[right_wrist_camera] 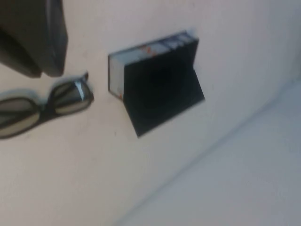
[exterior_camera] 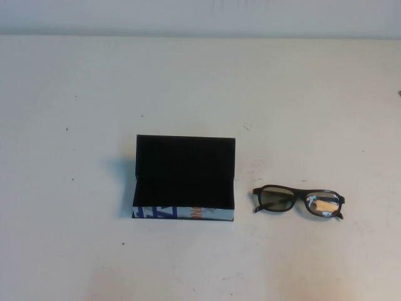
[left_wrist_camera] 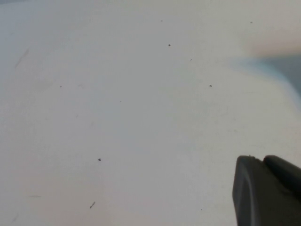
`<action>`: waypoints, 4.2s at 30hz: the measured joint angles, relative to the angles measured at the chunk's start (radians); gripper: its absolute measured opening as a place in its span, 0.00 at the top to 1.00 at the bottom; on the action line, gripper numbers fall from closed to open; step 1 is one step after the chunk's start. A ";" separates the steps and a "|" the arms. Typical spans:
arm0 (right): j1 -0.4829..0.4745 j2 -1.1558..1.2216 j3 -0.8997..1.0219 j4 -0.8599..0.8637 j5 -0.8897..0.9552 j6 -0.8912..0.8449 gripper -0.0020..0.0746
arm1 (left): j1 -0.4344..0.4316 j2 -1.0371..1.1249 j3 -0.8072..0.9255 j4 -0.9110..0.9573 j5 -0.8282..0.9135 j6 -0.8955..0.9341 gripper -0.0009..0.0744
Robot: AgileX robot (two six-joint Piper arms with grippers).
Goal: Return glasses to glasses case
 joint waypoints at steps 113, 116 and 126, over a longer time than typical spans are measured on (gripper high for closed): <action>0.305 1.788 -1.262 -0.808 0.570 -0.998 0.86 | 0.000 0.000 0.000 0.000 0.000 0.000 0.99; 0.305 1.765 -1.262 -0.810 0.574 -0.998 0.87 | 0.000 0.000 0.000 0.000 0.000 0.000 0.99; 0.315 1.732 -1.262 -0.814 0.594 -0.998 0.87 | 0.000 0.000 0.000 0.000 0.000 0.000 0.99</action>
